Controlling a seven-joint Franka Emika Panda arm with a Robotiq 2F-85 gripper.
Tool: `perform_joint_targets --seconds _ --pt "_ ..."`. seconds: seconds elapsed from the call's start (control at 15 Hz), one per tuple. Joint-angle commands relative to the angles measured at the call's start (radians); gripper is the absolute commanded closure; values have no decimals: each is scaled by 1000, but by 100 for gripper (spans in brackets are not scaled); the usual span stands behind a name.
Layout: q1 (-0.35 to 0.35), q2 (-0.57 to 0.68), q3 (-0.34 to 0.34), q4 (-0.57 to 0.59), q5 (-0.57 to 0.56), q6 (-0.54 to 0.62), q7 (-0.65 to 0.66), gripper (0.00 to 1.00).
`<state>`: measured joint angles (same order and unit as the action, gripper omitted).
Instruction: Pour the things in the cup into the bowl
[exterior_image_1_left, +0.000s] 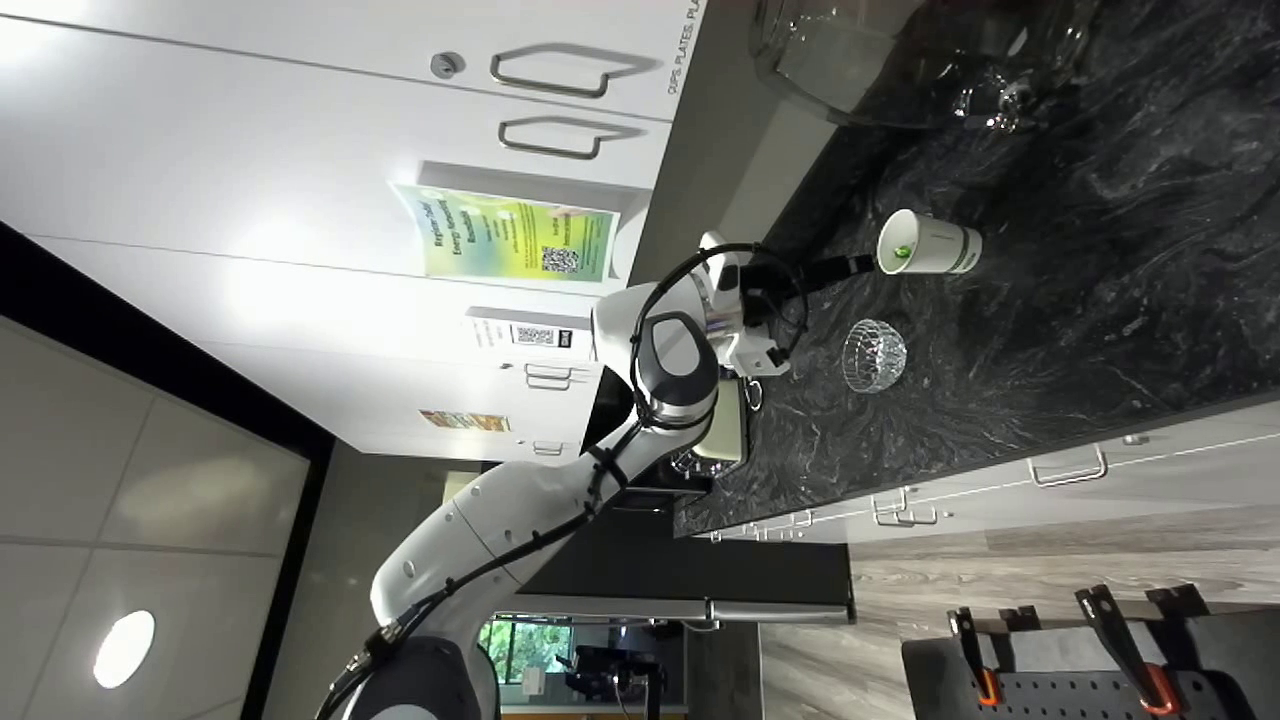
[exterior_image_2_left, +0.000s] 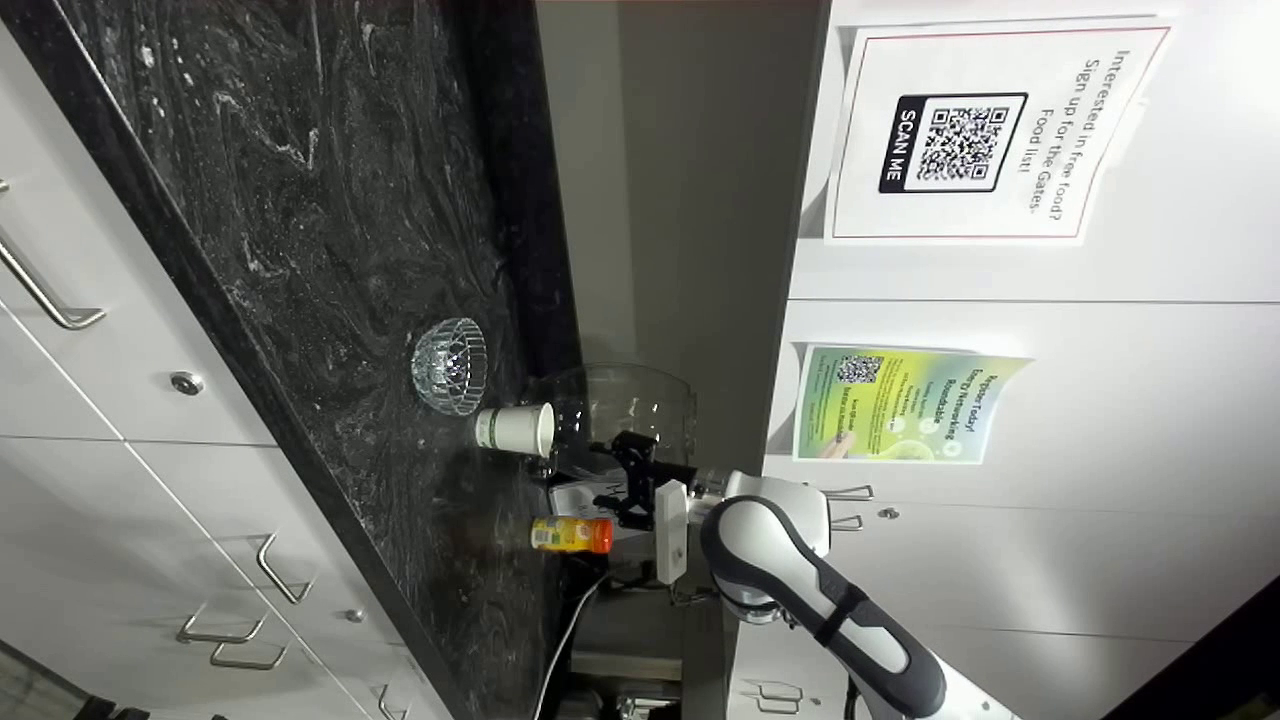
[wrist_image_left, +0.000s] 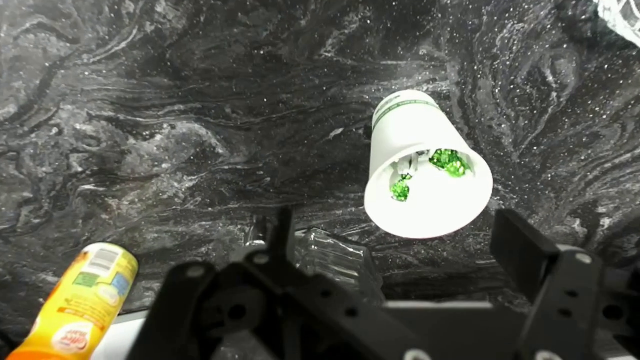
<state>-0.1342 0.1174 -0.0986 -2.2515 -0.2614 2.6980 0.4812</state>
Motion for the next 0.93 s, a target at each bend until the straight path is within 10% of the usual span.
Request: perform_joint_targets --seconds 0.0,0.87 --pt "46 74 -55 51 -50 50 71 0" --pt "135 267 -163 172 22 45 88 0"
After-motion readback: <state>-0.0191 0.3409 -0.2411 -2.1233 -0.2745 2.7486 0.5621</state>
